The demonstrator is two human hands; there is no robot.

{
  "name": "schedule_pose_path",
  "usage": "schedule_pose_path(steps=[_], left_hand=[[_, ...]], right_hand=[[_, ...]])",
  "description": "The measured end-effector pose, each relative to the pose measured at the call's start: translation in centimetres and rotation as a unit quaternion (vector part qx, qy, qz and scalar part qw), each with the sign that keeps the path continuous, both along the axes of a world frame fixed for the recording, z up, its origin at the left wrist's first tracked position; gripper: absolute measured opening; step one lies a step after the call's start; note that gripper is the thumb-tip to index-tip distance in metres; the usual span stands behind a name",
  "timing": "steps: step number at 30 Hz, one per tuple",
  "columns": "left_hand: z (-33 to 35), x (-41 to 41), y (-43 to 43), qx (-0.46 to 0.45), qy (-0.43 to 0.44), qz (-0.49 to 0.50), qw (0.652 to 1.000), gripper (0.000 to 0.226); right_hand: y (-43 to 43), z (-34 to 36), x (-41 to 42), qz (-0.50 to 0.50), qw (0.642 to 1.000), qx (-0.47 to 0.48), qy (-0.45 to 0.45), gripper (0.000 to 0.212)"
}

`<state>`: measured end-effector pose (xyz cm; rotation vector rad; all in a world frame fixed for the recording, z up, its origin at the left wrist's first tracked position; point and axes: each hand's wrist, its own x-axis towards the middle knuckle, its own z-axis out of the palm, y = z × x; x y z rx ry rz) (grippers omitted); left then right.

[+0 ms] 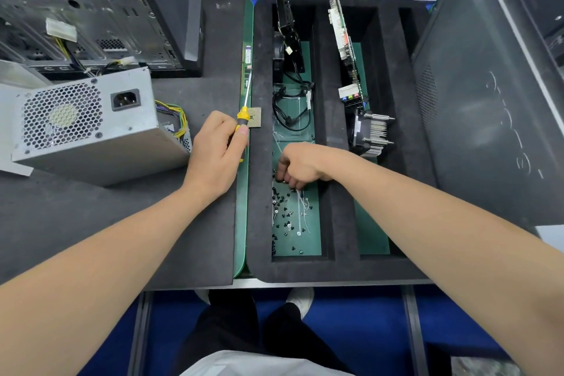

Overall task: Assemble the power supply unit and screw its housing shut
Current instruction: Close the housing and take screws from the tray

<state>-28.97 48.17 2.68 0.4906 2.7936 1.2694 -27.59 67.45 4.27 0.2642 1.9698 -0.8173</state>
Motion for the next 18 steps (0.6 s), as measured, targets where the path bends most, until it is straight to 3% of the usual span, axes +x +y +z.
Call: schedule_pose_path(steps=[2,7,15,18], left_hand=[[0.0,0.0,0.0,0.005,-0.003,0.000,1.000,0.040],[-0.3,0.0,0.0,0.006,-0.001,0.000,1.000,0.042],[-0.2,-0.1,0.1,-0.004,0.003,-0.001,1.000,0.041],[-0.2,0.0,0.1,-0.011,0.001,0.000,1.000,0.041]], right_hand=[[0.1,0.3,-0.2,-0.049,0.999,-0.003,0.010,0.030],[0.5,1.1,-0.5,-0.052,0.998,-0.025,-0.011,0.035],[-0.9,-0.4,1.7,0.075,0.994,-0.004,-0.078,0.034],[-0.9,-1.5,1.8,0.136,0.986,0.089,0.042,0.021]])
